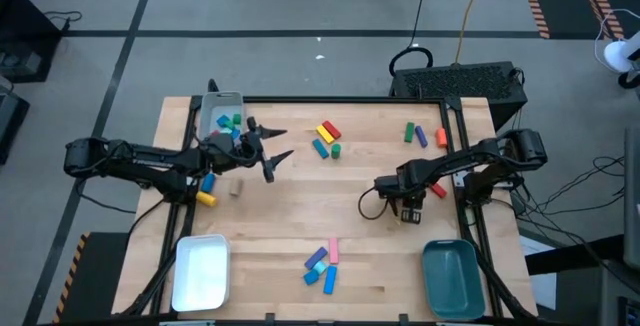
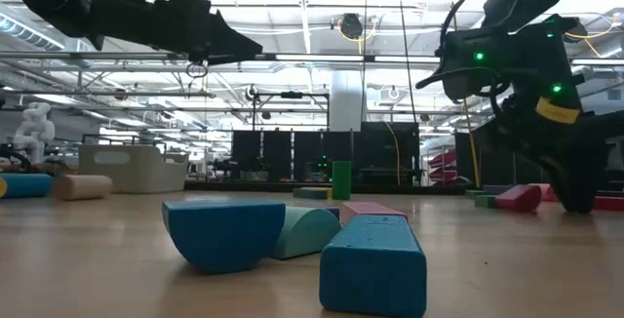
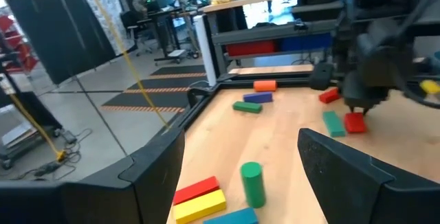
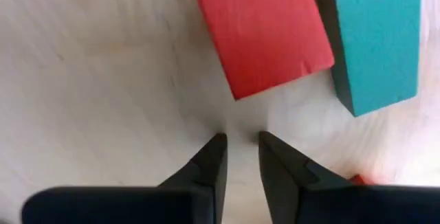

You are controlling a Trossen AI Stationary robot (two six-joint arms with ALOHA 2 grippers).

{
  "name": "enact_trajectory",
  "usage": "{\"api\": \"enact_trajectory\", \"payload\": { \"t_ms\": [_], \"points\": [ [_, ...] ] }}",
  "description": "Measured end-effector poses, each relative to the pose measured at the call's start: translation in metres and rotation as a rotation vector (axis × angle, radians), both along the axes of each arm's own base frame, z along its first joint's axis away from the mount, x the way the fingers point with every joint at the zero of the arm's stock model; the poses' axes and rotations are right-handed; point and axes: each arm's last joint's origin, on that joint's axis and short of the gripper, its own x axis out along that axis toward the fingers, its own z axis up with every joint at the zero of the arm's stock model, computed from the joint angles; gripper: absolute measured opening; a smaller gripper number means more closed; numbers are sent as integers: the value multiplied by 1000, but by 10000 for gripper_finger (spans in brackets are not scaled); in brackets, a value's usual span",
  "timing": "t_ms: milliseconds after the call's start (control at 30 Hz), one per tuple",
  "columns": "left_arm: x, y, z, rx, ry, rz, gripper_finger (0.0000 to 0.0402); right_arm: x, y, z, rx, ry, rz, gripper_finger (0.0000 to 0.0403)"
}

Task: Sort blocks by size
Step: Put the red half-circle block into the gray bin

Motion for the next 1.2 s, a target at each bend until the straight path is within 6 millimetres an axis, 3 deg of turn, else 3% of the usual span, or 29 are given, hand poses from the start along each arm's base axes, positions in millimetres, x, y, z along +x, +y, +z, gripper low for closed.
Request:
{"api": "enact_trajectory", "payload": {
  "t_ms": [267, 400, 533, 767, 1200],
  "points": [
    [1, -6, 0, 7, 0, -29, 286, 2, -4, 0, 27, -17, -110, 193],
    [1, -6, 0, 7, 0, -29, 286, 4, -4, 0, 23, -33, -78, 251],
    [1, -6, 0, 8, -1, -29, 286, 10, -6, 4, -30, -69, 26, 279],
    [1, -6, 0, 7, -1, -28, 286, 31, -8, 11, -87, -241, 98, 266],
    [1, -6, 0, 4, -2, -28, 286, 21, -8, 10, -73, -138, 112, 198]
  ]
}}
